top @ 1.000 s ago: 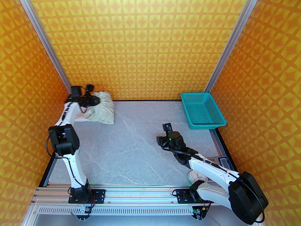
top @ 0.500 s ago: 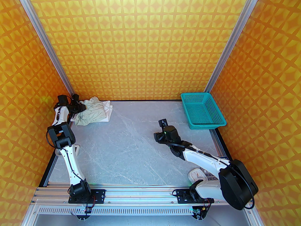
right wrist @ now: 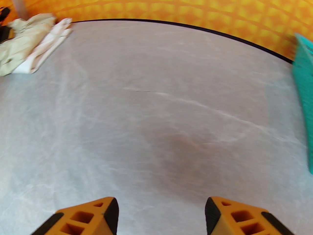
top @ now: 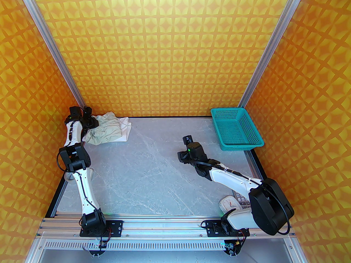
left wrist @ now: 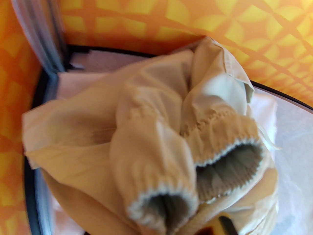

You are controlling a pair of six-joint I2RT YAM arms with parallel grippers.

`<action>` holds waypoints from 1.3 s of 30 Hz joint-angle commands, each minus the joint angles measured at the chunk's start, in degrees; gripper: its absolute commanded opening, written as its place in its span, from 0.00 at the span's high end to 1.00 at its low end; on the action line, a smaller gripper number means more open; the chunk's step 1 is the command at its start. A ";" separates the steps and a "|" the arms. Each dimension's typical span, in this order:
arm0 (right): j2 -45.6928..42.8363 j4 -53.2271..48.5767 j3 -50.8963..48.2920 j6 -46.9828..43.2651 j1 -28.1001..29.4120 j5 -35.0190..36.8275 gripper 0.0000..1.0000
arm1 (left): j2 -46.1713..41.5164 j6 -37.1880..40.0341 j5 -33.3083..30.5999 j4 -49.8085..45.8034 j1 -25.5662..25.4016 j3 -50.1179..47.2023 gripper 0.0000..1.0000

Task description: Fold and stack the mixed laundry pile

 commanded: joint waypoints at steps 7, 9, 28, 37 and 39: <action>-20.42 7.86 -15.34 -8.55 -1.46 26.22 0.25 | -8.28 -0.73 -8.45 7.38 -2.16 -4.48 0.11; -23.86 9.21 -17.67 -9.05 -4.21 28.07 0.22 | -10.33 -2.20 -9.79 7.31 -3.17 -5.24 0.11; 0.57 40.15 -20.05 -2.18 -27.80 2.78 0.14 | -50.40 -21.73 -10.21 30.10 -17.72 -62.85 0.11; 8.05 56.03 -24.53 -7.76 -27.29 -7.67 0.01 | -65.18 -27.53 -7.65 41.79 -24.37 -90.57 0.18; 6.43 50.09 -22.73 -6.83 -27.30 -6.86 0.02 | -68.87 -26.96 -8.93 42.51 -24.32 -95.36 0.16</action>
